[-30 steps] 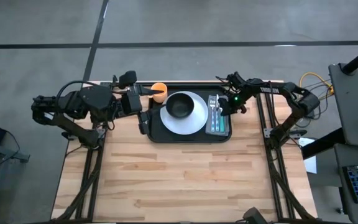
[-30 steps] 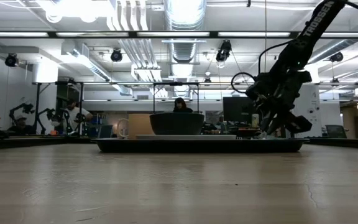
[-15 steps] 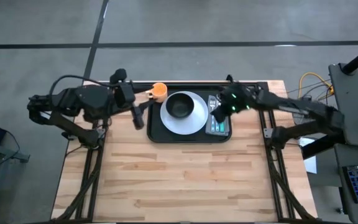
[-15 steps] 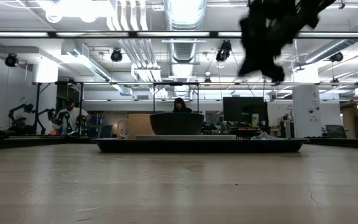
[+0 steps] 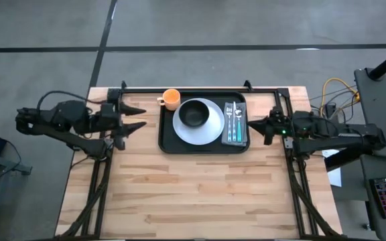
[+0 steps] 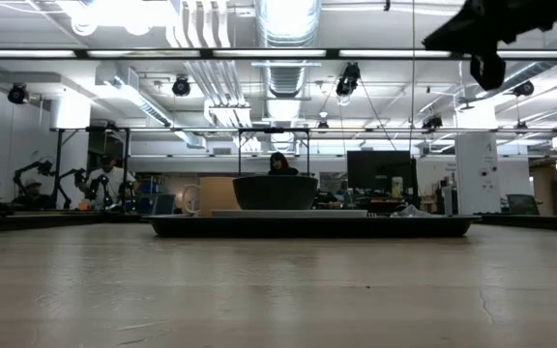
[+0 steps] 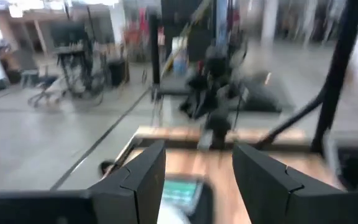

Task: Set up tray
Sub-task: Return to Home Position

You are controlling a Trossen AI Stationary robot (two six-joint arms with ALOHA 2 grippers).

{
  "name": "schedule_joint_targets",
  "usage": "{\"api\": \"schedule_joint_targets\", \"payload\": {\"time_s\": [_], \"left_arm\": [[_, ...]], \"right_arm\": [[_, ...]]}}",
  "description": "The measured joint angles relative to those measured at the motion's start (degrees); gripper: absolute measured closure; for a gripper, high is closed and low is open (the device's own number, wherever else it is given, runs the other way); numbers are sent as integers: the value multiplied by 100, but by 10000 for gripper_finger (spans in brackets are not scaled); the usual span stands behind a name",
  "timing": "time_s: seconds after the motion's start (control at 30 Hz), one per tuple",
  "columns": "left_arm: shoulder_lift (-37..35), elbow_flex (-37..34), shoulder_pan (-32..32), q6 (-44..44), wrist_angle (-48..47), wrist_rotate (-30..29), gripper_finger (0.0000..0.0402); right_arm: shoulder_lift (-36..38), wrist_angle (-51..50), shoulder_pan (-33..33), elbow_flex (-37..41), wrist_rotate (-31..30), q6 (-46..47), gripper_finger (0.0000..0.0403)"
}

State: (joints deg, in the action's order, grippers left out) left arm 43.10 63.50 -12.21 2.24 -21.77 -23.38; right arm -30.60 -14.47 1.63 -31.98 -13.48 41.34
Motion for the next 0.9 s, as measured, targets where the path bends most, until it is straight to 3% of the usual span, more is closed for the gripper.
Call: {"api": "schedule_joint_targets", "payload": {"time_s": [0.23,0.37,0.63,0.8,0.9], "left_arm": [[-1599,-2555,0,-94,2974,-209,234],[-2315,-3565,0,-306,4059,-277,234],[-3007,-4207,-2,-481,3906,-147,234],[-3257,-4273,-4,-488,3651,431,234],[-3453,-4275,-2,-593,3229,463,234]], "right_arm": [[613,249,-2,443,87,-97,381],[777,249,-53,445,443,-168,381],[866,1841,-525,687,1563,-2561,381],[1284,2186,-884,1058,2061,-2675,381],[1523,2641,-1219,1409,2135,-2613,381]]}}
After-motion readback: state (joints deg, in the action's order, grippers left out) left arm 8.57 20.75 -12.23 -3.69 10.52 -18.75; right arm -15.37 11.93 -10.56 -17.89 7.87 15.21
